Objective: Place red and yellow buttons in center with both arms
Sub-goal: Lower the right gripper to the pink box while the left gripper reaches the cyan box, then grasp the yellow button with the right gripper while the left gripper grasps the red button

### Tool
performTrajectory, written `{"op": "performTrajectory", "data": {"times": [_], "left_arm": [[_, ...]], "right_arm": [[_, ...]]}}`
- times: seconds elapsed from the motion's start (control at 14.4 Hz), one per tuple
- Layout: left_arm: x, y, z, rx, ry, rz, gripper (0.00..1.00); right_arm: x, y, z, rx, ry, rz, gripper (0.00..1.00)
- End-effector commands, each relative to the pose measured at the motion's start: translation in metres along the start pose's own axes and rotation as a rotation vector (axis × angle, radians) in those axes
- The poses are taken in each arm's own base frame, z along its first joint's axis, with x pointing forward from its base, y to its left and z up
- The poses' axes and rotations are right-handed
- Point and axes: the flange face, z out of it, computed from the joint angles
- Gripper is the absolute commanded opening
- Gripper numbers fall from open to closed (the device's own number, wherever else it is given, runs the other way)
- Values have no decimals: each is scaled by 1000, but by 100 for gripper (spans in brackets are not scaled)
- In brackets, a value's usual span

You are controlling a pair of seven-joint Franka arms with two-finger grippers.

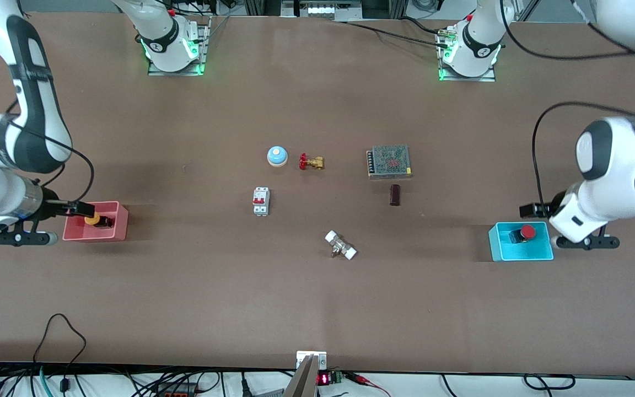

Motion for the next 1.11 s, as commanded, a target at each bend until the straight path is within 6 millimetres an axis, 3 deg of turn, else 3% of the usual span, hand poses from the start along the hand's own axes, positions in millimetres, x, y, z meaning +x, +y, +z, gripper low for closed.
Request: {"op": "performTrajectory", "data": {"times": [0.0,0.21,0.35,0.55,0.76,0.97,1.04], "left_arm": [[8,0,29,13,57,9,100],[7,-5,71,6,114,4,100],[7,-4,82,5,105,4,99],[6,-3,89,5,93,2,77],[10,0,101,4,82,4,75],[11,0,100,4,85,3,74],[11,0,100,4,85,3,67]], "right_arm": [[-11,2,27,-27,48,-40,100],[-18,-4,52,-31,77,-61,100],[-19,-6,62,-29,65,-64,100],[-19,-6,73,-49,52,-91,100],[-19,-3,82,-58,60,-101,100],[-20,-2,94,-53,73,-108,100],[-21,-2,97,-51,68,-108,100]]}}
